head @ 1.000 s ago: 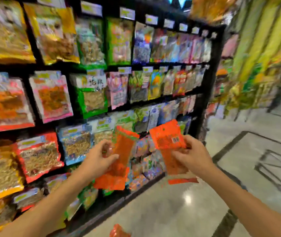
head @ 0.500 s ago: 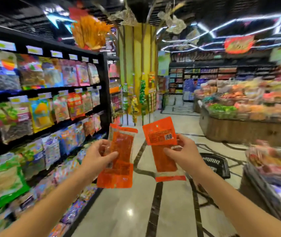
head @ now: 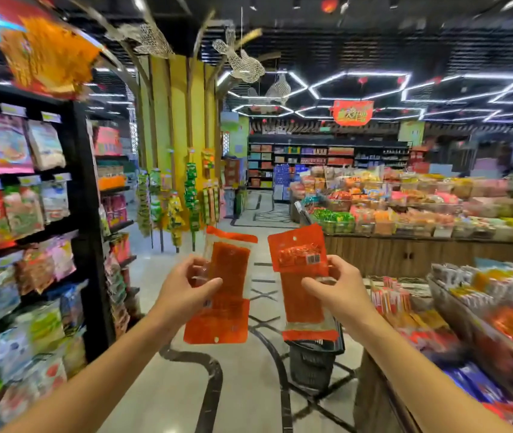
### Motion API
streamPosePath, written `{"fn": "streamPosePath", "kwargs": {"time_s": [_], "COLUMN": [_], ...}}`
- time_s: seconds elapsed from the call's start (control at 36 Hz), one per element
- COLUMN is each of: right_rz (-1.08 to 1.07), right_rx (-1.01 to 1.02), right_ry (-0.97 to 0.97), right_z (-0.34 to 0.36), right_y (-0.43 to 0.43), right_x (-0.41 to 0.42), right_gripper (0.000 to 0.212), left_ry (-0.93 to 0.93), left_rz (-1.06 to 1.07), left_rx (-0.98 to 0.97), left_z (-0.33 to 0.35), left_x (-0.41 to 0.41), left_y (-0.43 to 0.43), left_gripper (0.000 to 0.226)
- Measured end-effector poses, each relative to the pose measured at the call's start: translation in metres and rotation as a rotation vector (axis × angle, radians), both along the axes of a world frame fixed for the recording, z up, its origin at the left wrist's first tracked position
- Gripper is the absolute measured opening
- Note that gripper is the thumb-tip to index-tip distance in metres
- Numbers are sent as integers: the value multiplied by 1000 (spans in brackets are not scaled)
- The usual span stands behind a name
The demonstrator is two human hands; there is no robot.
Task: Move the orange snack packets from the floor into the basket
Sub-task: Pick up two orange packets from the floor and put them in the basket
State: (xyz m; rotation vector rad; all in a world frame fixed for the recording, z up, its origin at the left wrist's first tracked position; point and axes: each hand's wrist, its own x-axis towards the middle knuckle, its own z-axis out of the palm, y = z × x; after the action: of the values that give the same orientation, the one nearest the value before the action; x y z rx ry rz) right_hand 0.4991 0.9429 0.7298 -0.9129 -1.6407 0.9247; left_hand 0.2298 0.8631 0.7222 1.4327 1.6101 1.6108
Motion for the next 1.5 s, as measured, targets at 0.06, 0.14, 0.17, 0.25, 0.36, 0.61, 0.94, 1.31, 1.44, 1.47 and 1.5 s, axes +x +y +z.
{"fn": "streamPosePath", "kwargs": {"time_s": [0.06, 0.14, 0.17, 0.25, 0.36, 0.61, 0.94, 1.31, 1.44, 1.47, 1.5], "right_rz": [-16, -33, -37, -57, -108, -223, -284, -228, -226, -227, -228], "right_rx": [-3, -15, -23, -29, -13, 8, -46, -79, -116, -125, -132], "right_ry": [26, 44, 42, 39, 38, 31, 49, 83, 92, 98, 101], "right_z": [-4, -10, -12, -19, -26, -10, -24, -27, -29, -31, -33], "right_y": [25, 65, 77, 117, 172, 291, 426, 615, 683, 694, 705], "right_x": [3, 2, 0, -7, -22, -62, -66, 11, 33, 36, 39], "right_gripper": [26, 24, 24, 24, 24, 23, 24, 28, 29, 30, 30], "left_ry": [-4, 5, 5, 15, -1, -28, 3, 49, 48, 45, 44], "left_rz": [-9, -22, -25, -30, -63, -137, -246, -244, -216, -208, -204], "left_rx": [5, -3, -7, -11, -8, -17, -30, -37, -50, -60, -72], "left_z": [-1, -2, -4, -8, -12, -7, -26, -29, -32, -33, -35], "left_x": [5, 5, 4, -2, -22, -66, -70, 7, 31, 35, 39], "left_y": [28, 71, 86, 132, 197, 343, 497, 696, 759, 770, 781], "left_gripper": [25, 26, 26, 25, 29, 34, 25, 23, 24, 24, 24]}}
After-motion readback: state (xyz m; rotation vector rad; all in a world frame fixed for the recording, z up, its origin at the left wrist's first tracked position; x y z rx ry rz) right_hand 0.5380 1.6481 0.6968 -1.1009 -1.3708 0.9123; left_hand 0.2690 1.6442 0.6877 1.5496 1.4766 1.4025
